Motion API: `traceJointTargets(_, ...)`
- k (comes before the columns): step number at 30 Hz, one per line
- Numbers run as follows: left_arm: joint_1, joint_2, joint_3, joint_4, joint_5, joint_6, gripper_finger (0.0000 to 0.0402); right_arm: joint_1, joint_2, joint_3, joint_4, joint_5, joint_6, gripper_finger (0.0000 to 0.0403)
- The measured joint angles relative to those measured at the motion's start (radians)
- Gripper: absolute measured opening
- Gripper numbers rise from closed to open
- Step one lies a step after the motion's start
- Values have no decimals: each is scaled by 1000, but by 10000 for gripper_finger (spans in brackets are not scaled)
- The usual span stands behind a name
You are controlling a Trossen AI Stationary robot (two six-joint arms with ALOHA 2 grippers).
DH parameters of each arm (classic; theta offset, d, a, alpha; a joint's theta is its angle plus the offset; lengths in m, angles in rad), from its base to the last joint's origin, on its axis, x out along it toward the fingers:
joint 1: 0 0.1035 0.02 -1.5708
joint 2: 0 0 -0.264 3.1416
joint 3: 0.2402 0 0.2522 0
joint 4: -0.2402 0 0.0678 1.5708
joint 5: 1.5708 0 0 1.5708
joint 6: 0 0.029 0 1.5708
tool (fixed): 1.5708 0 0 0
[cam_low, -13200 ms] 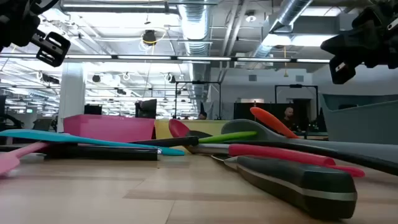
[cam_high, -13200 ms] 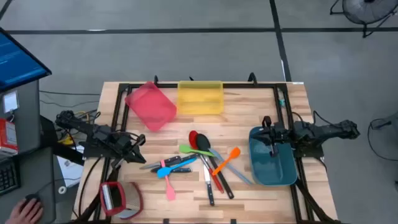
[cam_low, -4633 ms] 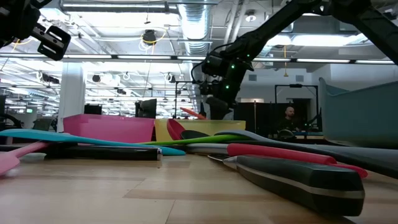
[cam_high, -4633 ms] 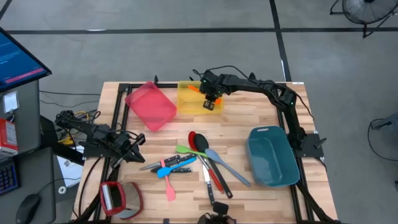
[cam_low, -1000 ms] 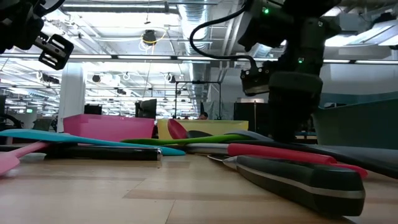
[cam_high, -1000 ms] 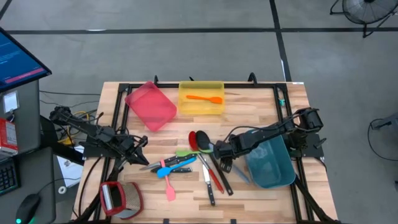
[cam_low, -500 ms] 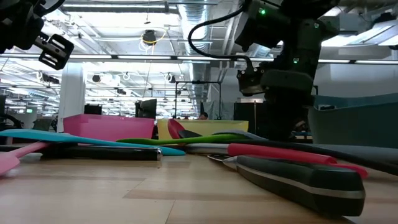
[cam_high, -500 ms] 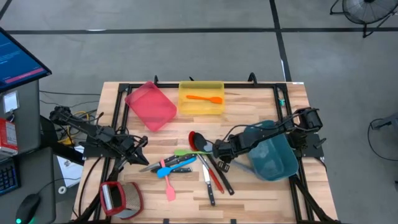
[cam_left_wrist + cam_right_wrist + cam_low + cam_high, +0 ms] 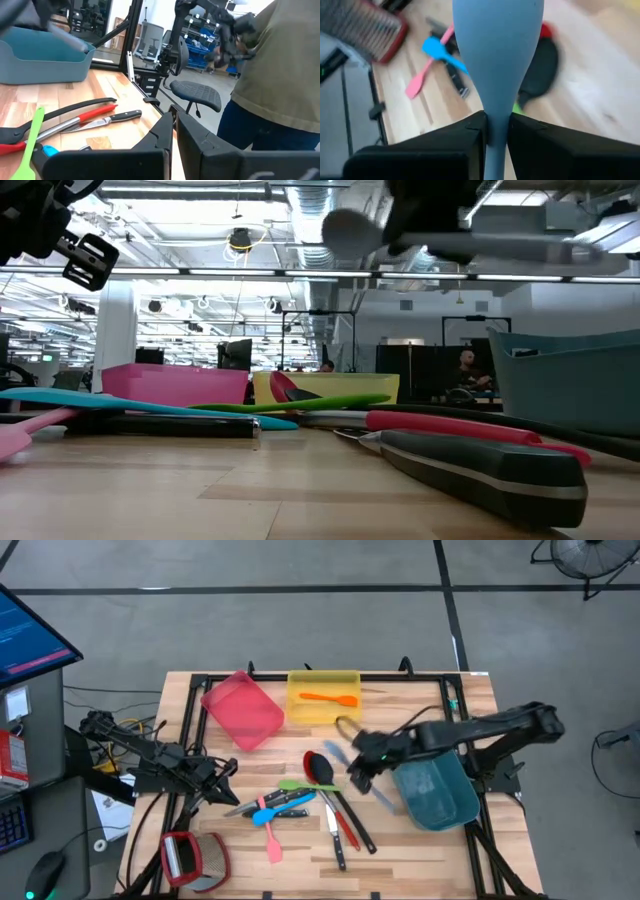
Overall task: Pick & Place Kitchen Items
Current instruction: Put the light blue serving spoon into the dark blue bin
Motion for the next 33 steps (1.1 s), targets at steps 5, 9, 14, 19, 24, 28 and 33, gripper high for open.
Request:
traceJointTargets(5,0,0,0,3,0,0,8,-24,-105,30,-304,26,117,42)
traceJointTargets(9,0,0,0,3,0,0,8,-10,-156,30,-594,26,229,42)
traceJointTargets(14,0,0,0,3,0,0,8,59,-178,30,-878,25,390,42)
traceJointTargets(19,0,0,0,4,0,0,8,130,-174,7,-959,26,479,42)
traceJointTargets(24,0,0,0,4,0,0,8,165,-163,-106,-850,-24,475,43)
traceJointTargets(28,0,0,0,4,0,0,8,174,-153,-209,-772,-80,428,43)
traceJointTargets(33,0,0,0,4,0,0,8,157,-153,-283,-672,-87,401,43)
